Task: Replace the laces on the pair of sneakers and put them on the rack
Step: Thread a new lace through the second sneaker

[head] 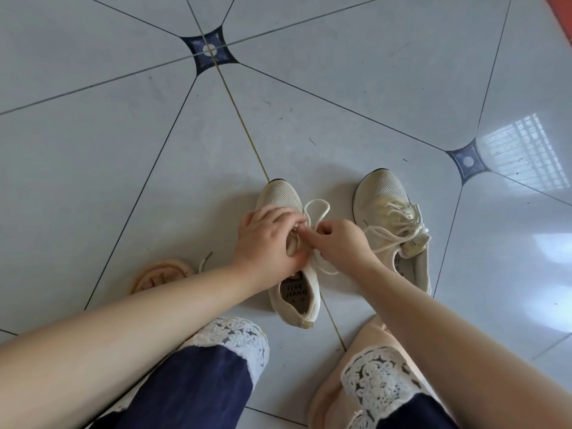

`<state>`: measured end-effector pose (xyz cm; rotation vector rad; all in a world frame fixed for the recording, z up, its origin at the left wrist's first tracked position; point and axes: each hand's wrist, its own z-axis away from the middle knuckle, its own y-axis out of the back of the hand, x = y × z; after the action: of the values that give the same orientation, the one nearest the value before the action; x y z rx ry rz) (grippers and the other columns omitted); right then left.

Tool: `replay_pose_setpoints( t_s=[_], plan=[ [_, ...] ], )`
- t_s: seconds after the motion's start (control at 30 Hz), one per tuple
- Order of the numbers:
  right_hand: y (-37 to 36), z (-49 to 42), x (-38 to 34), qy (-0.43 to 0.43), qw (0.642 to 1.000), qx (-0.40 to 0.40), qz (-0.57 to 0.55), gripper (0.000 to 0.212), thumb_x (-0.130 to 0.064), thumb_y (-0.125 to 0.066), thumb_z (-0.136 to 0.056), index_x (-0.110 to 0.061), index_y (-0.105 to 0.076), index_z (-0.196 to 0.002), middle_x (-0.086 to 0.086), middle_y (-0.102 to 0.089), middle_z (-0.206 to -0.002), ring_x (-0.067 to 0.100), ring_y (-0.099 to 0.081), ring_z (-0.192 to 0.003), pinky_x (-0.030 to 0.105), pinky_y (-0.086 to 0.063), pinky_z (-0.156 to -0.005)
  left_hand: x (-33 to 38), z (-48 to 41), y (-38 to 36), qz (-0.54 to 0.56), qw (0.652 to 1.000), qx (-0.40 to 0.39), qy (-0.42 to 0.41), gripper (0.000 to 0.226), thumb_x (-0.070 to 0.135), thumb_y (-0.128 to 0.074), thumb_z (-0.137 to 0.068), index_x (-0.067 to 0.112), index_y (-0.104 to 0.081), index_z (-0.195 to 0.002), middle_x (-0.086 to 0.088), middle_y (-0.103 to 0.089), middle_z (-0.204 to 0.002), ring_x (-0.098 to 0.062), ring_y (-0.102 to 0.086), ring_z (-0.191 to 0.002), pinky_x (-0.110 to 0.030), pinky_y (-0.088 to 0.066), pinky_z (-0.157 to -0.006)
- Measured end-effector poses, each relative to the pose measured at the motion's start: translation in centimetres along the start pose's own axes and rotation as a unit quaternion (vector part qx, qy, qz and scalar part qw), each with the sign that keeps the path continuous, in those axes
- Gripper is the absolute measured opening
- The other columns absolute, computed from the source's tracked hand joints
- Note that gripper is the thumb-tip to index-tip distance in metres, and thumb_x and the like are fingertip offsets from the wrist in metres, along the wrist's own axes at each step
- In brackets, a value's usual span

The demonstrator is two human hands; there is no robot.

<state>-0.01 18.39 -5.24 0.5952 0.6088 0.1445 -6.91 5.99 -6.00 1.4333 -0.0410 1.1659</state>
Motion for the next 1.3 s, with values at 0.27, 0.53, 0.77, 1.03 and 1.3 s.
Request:
replay_pose_setpoints(
  t_s=[0.27,0.53,0.77,1.03,1.3],
  plan=[
    [2.6,-0.2,0.2,0.023,0.989,0.139,-0.040,0.033,-0.028,-0.067,-0.080,-0.005,-0.057,-0.060,-0.002,-0.042,-0.049,0.013,-0.036,-0.049,0.020,-0.028,-0.044,-0.4,-0.2,-0.1,-0.007,1.000,-0.018,0.000,0.052,0.032,-0.065,-0.072,0.022,-0.051,-0.121,0.010,-0.050,-0.128,-0.015,-0.032,-0.129,-0.031,-0.015,-0.103],
    [5.4,-0.2,0.8,-0.022,0.970,0.200,-0.137,0.030,-0.025,-0.066,-0.080,-0.001,-0.055,-0.063,-0.001,-0.040,-0.050,0.011,-0.033,-0.044,0.024,-0.027,-0.049,-1.0,-0.7,0.3,0.007,1.000,-0.013,-0.009,0.051,0.032,-0.066,-0.072,0.023,-0.052,-0.120,0.010,-0.051,-0.126,-0.014,-0.034,-0.127,-0.026,-0.013,-0.100],
    [5.0,0.1,1.2,-0.001,0.997,0.082,0.003,0.033,-0.033,-0.070,-0.079,-0.006,-0.063,-0.096,0.001,-0.057,-0.070,0.016,-0.052,-0.066,0.030,-0.039,-0.060,-2.7,1.9,1.4,0.004,0.999,-0.054,-0.005,0.105,0.062,-0.075,-0.051,0.016,-0.037,-0.138,0.001,-0.035,-0.142,-0.021,-0.030,-0.131,-0.036,-0.020,-0.108],
    [2.5,2.3,-1.7,0.170,0.980,0.038,0.092,0.038,-0.044,-0.067,-0.075,-0.033,-0.061,-0.112,-0.013,-0.057,-0.071,-0.002,-0.049,-0.063,0.009,-0.035,-0.056,-2.7,2.1,1.2,0.053,0.997,-0.051,0.012,0.085,0.018,-0.073,-0.064,0.016,-0.031,-0.139,-0.005,-0.031,-0.138,-0.019,-0.033,-0.126,-0.021,-0.023,-0.102],
    [-0.2,3.3,-1.3,0.190,0.974,-0.019,0.124,0.018,-0.032,-0.063,-0.080,-0.030,-0.062,-0.098,-0.014,-0.054,-0.083,0.004,-0.049,-0.076,0.018,-0.039,-0.063,-4.0,3.0,1.8,0.126,0.990,0.016,0.068,0.053,0.012,-0.076,-0.065,0.013,-0.051,-0.113,0.001,-0.052,-0.109,-0.005,-0.049,-0.095,0.006,-0.029,-0.072]
  ],
)
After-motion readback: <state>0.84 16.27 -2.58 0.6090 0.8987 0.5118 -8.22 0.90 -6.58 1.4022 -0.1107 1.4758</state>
